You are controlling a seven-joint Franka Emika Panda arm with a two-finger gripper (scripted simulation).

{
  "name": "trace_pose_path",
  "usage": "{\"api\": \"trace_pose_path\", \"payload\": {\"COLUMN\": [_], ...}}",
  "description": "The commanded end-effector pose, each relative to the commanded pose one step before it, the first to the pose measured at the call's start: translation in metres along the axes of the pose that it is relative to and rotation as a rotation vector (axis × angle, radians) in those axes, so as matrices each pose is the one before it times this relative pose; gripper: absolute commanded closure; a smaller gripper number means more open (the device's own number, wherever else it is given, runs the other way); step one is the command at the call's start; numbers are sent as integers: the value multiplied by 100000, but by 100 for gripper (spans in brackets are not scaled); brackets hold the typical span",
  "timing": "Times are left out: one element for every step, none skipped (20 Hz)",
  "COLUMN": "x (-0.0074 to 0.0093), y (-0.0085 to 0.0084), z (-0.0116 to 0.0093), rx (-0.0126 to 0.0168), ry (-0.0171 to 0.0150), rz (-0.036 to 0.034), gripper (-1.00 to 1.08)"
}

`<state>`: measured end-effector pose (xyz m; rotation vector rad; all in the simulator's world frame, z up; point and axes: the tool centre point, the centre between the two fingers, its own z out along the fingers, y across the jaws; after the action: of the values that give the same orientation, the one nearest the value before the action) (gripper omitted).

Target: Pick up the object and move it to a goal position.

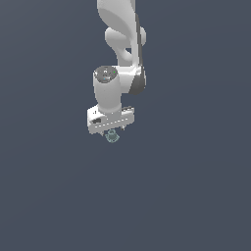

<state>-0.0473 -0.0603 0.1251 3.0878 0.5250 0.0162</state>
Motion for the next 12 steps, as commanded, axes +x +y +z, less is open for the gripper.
{"api": "trace_pose_path", "payload": {"x": [-938, -342, -323, -303, -283, -263, -243, -223, -203, -183, -163, -144], "y": [2, -27, -36, -43, -49, -53, -55, -56, -56, -54, -51, -47], "z": [843, 301, 281, 261, 242, 224, 206, 188, 170, 153, 136, 120], "rx": [214, 90, 89, 86, 84, 80, 76, 72, 67, 61, 56, 50], "ry": [-201, -73, -65, -58, -51, -44, -39, -33, -28, -24, -20, -17], "rz": [-5986, -2143, -2022, -1901, -1779, -1658, -1536, -1413, -1292, -1168, -1046, -922], "gripper": [-92, -92, -92, -92, -92, -92, -92, -92, -92, -92, -92, -92]}}
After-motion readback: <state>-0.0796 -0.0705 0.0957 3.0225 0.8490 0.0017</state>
